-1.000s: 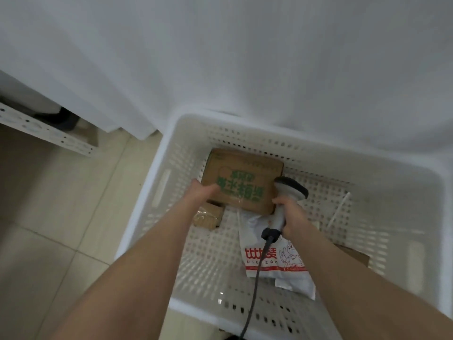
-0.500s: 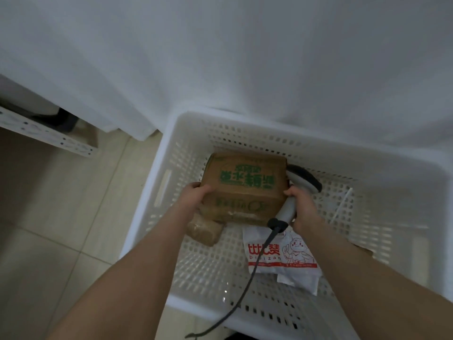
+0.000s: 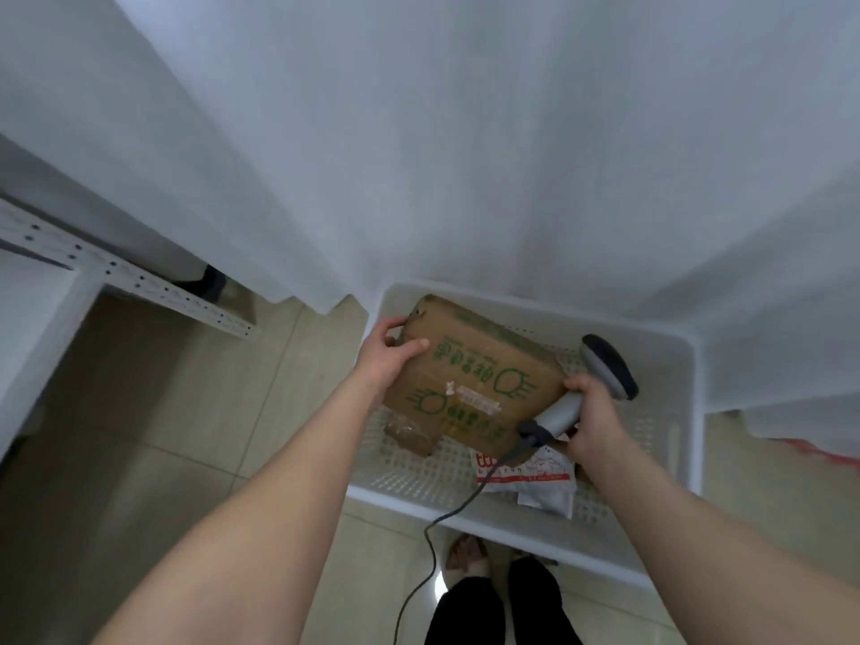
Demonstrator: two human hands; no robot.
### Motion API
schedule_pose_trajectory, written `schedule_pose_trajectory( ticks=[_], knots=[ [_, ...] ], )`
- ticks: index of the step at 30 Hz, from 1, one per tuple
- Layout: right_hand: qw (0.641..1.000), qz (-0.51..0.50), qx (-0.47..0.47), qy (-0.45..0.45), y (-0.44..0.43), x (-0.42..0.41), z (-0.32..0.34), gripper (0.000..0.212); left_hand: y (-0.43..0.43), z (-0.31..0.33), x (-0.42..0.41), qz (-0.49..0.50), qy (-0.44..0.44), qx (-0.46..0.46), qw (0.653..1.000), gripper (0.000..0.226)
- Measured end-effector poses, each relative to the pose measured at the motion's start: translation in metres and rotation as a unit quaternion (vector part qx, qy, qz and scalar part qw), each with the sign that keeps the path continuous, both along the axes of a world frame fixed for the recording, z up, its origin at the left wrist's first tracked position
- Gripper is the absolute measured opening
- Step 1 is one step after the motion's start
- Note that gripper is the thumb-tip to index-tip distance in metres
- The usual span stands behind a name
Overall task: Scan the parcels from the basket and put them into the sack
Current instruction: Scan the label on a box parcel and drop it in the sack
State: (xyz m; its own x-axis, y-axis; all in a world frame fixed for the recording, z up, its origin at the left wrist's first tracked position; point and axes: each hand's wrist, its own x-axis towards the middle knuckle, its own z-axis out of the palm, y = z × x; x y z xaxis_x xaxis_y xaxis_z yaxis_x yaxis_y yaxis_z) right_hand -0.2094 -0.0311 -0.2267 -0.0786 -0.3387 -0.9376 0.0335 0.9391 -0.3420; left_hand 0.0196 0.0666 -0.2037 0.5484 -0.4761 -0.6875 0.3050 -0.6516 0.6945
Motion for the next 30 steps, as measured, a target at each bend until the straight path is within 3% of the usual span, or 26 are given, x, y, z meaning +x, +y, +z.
schedule_pose_trajectory(
  ticks=[5,9,19,21,27,30],
  knots=[
    [0.999,-0.024,-0.038,-0.026,0.014,-0.002,0.092,0.016,0.023,0.096,-0.009,-0.018,-0.019,0.009,1.0,0.072],
    [0.997,-0.012,-0.06,-0.048,0.024,-0.001,0.159,0.01,0.038,0.17,-0.011,0.03,-0.044,-0.025,0.998,0.059],
    [0.985,0.058,-0.062,-0.15,0.062,-0.013,0.292,0.02,0.095,0.31,-0.027,0.081,-0.091,-0.032,0.992,0.051],
    [0.982,0.065,-0.076,-0.158,0.062,-0.014,0.319,0.016,0.104,0.335,-0.027,0.088,-0.093,-0.056,0.99,0.054],
    [0.969,0.075,-0.115,-0.207,0.066,-0.004,0.399,0.033,0.13,0.413,-0.011,0.029,-0.103,-0.115,0.988,0.074],
    [0.954,0.098,-0.144,-0.243,0.073,0.007,0.437,0.026,0.136,0.443,-0.003,0.06,-0.135,-0.133,0.98,0.077]
  ],
)
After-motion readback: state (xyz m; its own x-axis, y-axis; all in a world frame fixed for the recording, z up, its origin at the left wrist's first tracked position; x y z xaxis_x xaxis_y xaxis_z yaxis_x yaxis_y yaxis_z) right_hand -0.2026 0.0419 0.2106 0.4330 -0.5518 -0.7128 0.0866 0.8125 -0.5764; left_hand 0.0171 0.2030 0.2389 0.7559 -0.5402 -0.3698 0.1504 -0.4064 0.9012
